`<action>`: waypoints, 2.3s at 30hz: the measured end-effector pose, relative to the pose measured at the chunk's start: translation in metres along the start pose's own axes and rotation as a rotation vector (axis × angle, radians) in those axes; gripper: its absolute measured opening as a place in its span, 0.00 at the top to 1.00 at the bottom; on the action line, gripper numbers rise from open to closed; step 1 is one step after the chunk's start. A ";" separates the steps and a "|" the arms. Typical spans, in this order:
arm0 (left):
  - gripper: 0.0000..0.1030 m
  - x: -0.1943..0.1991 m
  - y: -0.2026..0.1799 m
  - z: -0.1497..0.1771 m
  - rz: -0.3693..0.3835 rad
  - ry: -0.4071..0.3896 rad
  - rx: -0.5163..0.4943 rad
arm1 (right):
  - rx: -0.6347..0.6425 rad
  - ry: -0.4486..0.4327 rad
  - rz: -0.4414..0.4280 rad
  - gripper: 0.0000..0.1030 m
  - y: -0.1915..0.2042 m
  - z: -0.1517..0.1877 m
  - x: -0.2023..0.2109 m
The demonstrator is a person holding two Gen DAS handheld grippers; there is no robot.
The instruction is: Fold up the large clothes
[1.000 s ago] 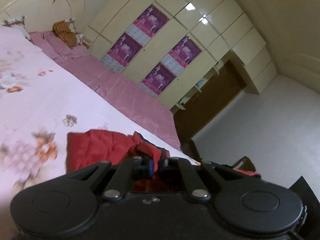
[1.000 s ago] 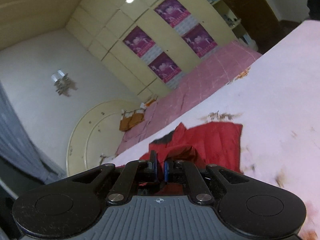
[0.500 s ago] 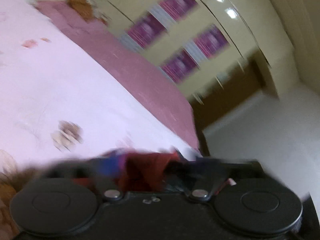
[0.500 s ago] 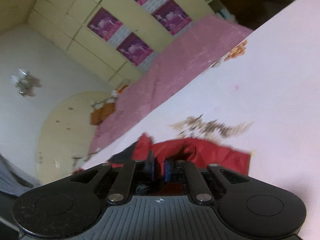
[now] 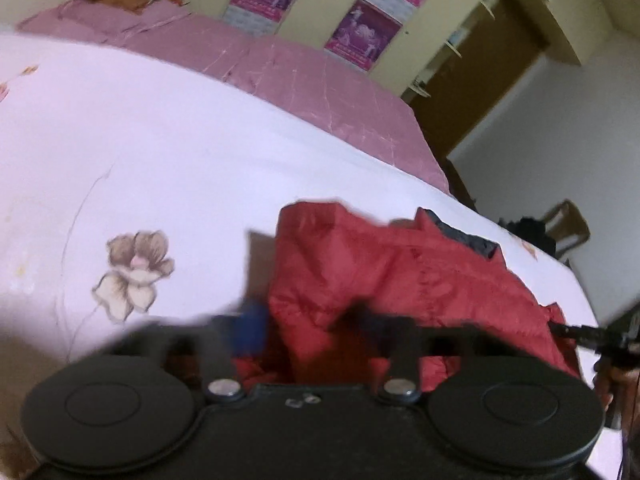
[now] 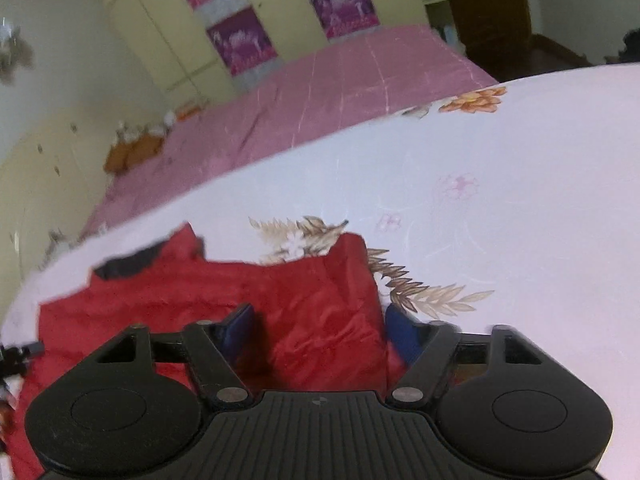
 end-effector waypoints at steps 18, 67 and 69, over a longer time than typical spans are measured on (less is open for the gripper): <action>0.92 -0.017 -0.017 0.000 -0.120 -0.144 -0.095 | 0.143 -0.061 0.115 0.96 0.005 0.012 -0.037; 0.14 0.115 -0.078 0.137 -0.377 -0.320 -0.355 | 0.454 -0.049 0.240 0.41 0.107 0.133 0.024; 0.14 0.131 -0.057 0.135 -0.409 -0.310 -0.269 | 0.368 -0.058 0.248 0.41 0.085 0.129 0.045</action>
Point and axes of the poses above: each gripper's, at about its wrist camera, not at the fingertips, and x roughly against the way its jaws point, y to its left, z to its underside, the point moved 5 cm from there along -x, roughly the way its jaws point, and after that the axes turned 12 degrees about -z, right-handed, at the moved point
